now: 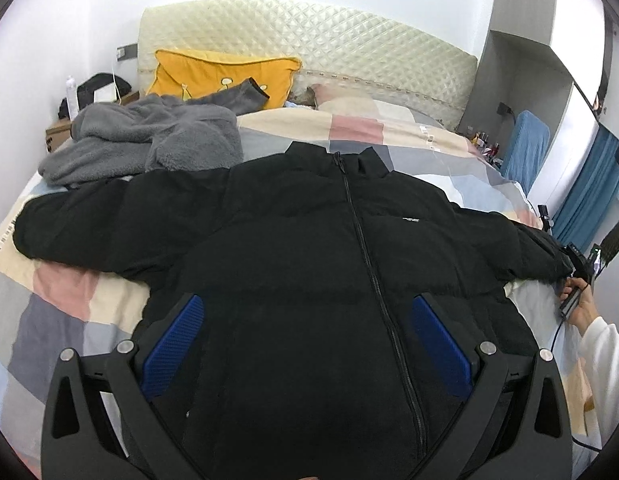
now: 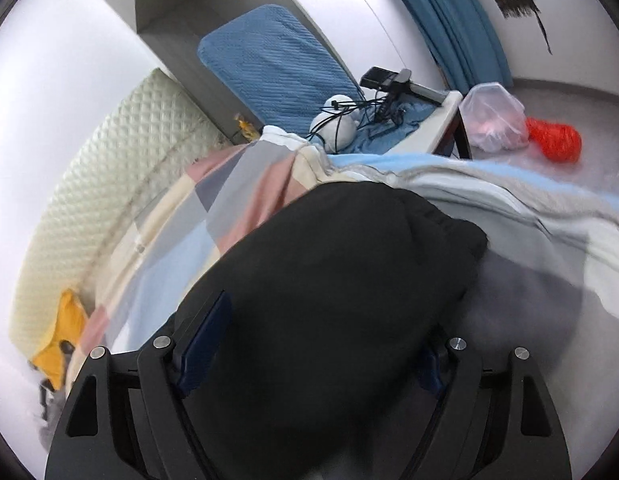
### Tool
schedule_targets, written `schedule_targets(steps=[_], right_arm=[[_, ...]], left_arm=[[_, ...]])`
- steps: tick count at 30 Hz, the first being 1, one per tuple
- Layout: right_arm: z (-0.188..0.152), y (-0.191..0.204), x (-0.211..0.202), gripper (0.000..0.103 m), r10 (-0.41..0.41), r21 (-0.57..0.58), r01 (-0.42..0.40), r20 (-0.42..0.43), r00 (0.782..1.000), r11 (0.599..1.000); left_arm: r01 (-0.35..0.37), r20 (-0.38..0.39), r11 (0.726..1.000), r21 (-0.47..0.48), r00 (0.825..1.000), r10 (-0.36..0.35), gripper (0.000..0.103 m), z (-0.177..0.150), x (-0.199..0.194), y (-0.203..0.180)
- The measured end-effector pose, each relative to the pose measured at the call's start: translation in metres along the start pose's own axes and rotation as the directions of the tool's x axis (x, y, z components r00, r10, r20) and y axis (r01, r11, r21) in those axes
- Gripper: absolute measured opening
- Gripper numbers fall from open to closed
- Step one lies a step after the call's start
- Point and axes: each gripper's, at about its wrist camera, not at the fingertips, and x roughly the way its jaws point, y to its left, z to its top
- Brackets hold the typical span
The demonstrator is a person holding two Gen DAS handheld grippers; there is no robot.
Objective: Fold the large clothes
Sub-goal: 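Grasp the black jacket's sleeve cuff with the right gripper and lift it, then fold the held sleeve across the jacket body with the right gripper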
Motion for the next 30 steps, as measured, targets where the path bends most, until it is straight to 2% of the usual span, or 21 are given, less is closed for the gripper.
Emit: schedule_targets(steps=[3,4,5,6,9,11,14,17,22,25,27,30], right_arm=[[0.007,0.025,-0.002,0.07,0.003,-0.096,-0.001,0.029,1.0,0.995],[0.011,0.034,-0.003,0.056,0.008,-0.131,-0.003,0.032,0.999,0.991],[0.016,0.039,-0.005,0.025,0.008,-0.145,-0.003,0.028,1.0,0.989],[0.02,0.043,-0.007,0.01,-0.011,-0.159,0.016,0.033,0.999,0.987],[0.029,0.066,-0.022,0.005,-0.045,-0.245,0.066,0.09,0.995,0.967],[0.036,0.076,-0.034,0.004,-0.046,-0.254,0.076,0.121,0.992,0.964],[0.048,0.092,-0.059,0.002,-0.045,-0.262,0.088,0.167,0.985,0.961],[0.06,0.116,-0.082,0.001,-0.033,-0.306,0.091,0.191,0.981,0.948],[0.069,0.17,-0.131,0.001,0.007,-0.38,0.082,0.225,0.974,0.921],[0.062,0.214,-0.165,0.001,0.067,-0.445,0.046,0.235,0.97,0.895],[0.046,0.249,-0.186,0.001,0.102,-0.527,0.035,0.228,0.968,0.849],[0.023,0.284,-0.214,0.001,0.161,-0.566,-0.013,0.214,0.964,0.824]], left_arm=[[-0.013,-0.028,0.999,-0.037,1.0,0.012,0.103,0.0,0.012,0.007],[-0.013,-0.036,0.999,-0.046,0.999,0.011,0.103,0.0,0.016,0.008],[-0.011,-0.044,0.999,-0.051,0.999,0.008,0.103,-0.001,0.019,0.01],[-0.012,-0.049,0.999,-0.05,0.999,0.009,0.103,-0.002,0.022,0.01],[-0.073,-0.029,0.997,0.021,0.997,0.073,0.103,-0.005,0.028,0.008],[-0.097,-0.03,0.994,0.04,0.995,0.099,0.103,-0.005,0.031,0.009],[-0.106,-0.029,0.994,0.012,0.994,0.106,0.103,-0.003,0.028,0.02],[-0.124,0.018,0.992,-0.014,0.992,0.124,0.103,-0.001,0.014,0.028],[-0.101,0.061,0.993,-0.059,0.993,0.104,0.103,0.007,-0.003,0.035],[-0.078,0.064,0.995,-0.069,0.995,0.082,0.103,0.006,-0.011,0.038],[-0.097,0.069,0.993,-0.065,0.992,0.102,0.103,0.004,-0.016,0.038],[-0.137,0.07,0.988,-0.073,0.987,0.142,0.103,0.002,-0.023,0.038]])
